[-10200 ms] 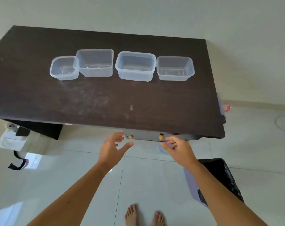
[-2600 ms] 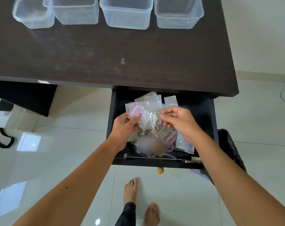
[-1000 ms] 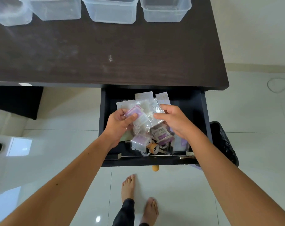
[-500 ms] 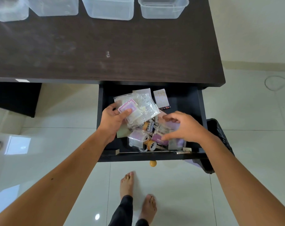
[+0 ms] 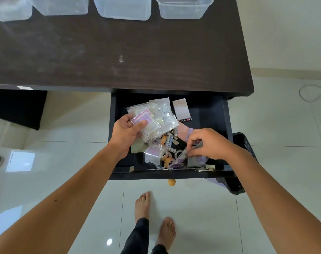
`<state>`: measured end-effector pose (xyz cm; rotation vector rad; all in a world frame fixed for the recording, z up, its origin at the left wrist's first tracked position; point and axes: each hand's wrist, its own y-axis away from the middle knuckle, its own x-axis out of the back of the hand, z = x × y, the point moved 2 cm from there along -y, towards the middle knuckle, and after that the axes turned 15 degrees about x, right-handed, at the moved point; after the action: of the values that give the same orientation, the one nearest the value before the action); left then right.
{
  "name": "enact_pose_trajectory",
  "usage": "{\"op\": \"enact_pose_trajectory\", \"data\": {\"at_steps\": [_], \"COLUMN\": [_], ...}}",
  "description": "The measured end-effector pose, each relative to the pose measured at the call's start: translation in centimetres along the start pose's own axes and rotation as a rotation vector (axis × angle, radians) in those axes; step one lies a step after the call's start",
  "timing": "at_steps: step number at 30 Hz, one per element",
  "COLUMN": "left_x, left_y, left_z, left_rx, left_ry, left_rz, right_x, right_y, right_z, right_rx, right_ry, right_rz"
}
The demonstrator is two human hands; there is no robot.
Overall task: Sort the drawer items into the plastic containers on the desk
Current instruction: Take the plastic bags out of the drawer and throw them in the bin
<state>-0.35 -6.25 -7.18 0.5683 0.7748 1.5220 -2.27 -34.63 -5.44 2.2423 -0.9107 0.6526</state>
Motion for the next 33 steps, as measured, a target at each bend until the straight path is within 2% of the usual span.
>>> {"op": "enact_pose_trajectory", "data": {"at_steps": [7,13,15,23,28,33], "left_x": [0.1,0.5,0.7,1.0,1.4,1.7], "left_y": [0.4,1.5,1.7,2.1,2.2,1.9], "left_z": [0.7,2.4,3.0,2.9,2.1,1.9], "left_rx": [-0.025,-0.083,-0.102,-0.114,-0.088,-0.075], "left_ry": [0.023,0.007,0.01,0.01,0.005,0.018], "left_rz": [-0.016,-0.028,-0.031,-0.029,-0.008,0.004], "right_x": [2.0,0.3,-0.2,1.6,2.5,2.0], "right_y": [0.0,-1.7,-2.2,-0.4,0.7,1.3], "right_z": [-1.0,-2.1,-2.1,-1.0,-1.0,-0.8], "right_rx": [-0.018,-0.062,-0.07,-0.121,-0.147,-0.163], "right_ry": [-0.281,-0.579,-0.552,-0.309,-0.165,0.005], "right_rz": [0.163,0.336,0.323,0.056,0.043,-0.058]}}
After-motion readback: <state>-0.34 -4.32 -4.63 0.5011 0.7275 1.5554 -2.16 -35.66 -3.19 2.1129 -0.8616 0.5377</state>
